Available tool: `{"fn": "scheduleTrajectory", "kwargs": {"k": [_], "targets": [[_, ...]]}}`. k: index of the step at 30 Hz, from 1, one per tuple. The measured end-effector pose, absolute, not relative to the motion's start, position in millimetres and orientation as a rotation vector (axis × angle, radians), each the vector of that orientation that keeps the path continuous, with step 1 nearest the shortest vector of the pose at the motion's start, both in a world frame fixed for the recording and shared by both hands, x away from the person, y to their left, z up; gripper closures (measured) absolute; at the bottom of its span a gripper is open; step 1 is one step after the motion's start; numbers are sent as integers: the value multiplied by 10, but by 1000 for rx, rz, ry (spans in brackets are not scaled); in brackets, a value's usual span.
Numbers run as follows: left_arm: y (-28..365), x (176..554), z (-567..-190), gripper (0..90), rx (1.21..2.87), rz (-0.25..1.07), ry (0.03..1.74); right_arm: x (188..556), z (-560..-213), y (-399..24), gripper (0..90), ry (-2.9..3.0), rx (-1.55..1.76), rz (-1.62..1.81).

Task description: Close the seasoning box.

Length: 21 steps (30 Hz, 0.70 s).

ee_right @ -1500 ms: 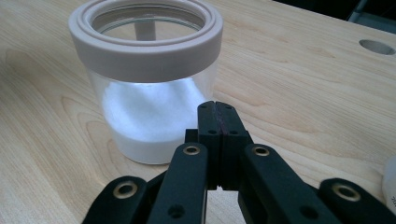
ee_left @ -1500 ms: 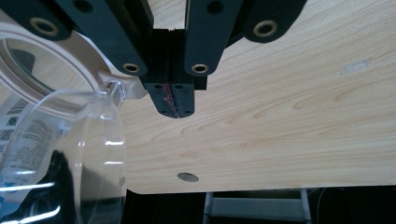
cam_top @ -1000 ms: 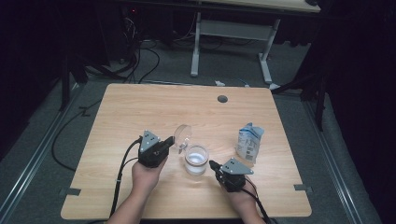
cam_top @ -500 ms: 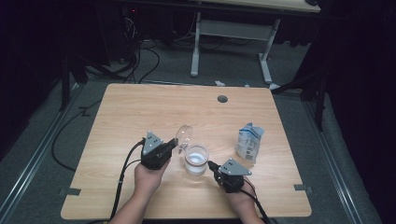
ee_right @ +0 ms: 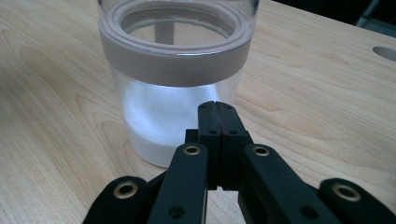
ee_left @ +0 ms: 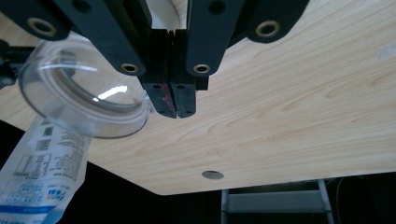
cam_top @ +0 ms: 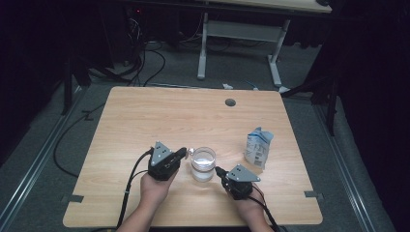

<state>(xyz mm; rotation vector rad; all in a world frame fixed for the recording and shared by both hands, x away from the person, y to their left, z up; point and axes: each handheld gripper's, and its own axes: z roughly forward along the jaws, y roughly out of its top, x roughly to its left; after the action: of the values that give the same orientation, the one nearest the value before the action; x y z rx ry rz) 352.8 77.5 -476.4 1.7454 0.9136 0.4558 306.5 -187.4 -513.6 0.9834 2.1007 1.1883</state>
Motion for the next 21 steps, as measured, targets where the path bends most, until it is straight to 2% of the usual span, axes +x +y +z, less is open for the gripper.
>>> {"fn": "scheduleTrajectory", "kwargs": {"k": [16,21], "targets": [[1246,3364,-5125,886,1809,496,982,3065,-5152,-1885,900,2098,990,1176],[1391,3324,-5186,854,1840,527,994,3075,-5139,-1925,899,2083,1017,1182]]}}
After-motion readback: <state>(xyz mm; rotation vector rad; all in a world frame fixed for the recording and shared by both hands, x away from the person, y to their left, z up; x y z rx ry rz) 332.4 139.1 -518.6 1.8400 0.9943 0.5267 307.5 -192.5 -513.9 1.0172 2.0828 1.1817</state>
